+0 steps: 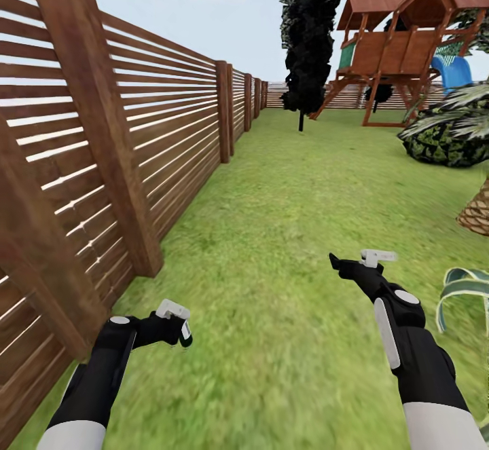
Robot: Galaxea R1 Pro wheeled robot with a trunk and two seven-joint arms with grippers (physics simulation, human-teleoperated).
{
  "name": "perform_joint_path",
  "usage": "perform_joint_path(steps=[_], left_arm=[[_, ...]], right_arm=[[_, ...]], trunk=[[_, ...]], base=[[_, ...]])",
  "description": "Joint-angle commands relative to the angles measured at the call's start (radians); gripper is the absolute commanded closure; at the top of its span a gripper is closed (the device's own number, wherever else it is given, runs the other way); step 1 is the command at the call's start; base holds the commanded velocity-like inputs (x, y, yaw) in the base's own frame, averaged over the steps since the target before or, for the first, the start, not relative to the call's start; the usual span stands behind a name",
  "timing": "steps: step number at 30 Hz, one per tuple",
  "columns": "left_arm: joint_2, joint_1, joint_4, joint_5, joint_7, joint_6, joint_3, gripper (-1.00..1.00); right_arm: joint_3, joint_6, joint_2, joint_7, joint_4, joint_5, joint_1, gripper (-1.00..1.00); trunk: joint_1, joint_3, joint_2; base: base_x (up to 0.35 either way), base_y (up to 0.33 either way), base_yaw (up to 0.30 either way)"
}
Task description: Pick up the pesticide atomizer in the garden and spray insectifuge to fully cover both potted plants in the garden.
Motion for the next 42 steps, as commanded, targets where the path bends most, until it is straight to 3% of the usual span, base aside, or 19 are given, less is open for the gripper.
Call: perform_joint_path(steps=[1,22,42], left_arm=[[-0.001,-0.001,-0.001,-0.006,-0.009,0.004,0.003,1.00],[-0.001,-0.001,-0.001,-0.006,-0.009,0.004,0.003,1.00],[0.001,-0.001,-0.001,-0.007,-0.007,0.004,0.004,1.00]], right_arm=[[-0.001,0.006,0.000,0.003,-0.001,-0.005,-0.001,-1.00],[-0.001,0.006,0.000,0.003,-0.001,-0.005,-0.001,-1.00],[-0.002,0.006,0.000,0.003,-0.002,-0.006,-0.001,-1.00]], trunk=[[0.000,-0.001,0.000],[0.000,-0.001,0.000],[0.000,-0.001,0.000]], base=[[0.342,0.121,-0.251],[0.342,0.106,-0.241],[0.344,0.004,-0.011]])
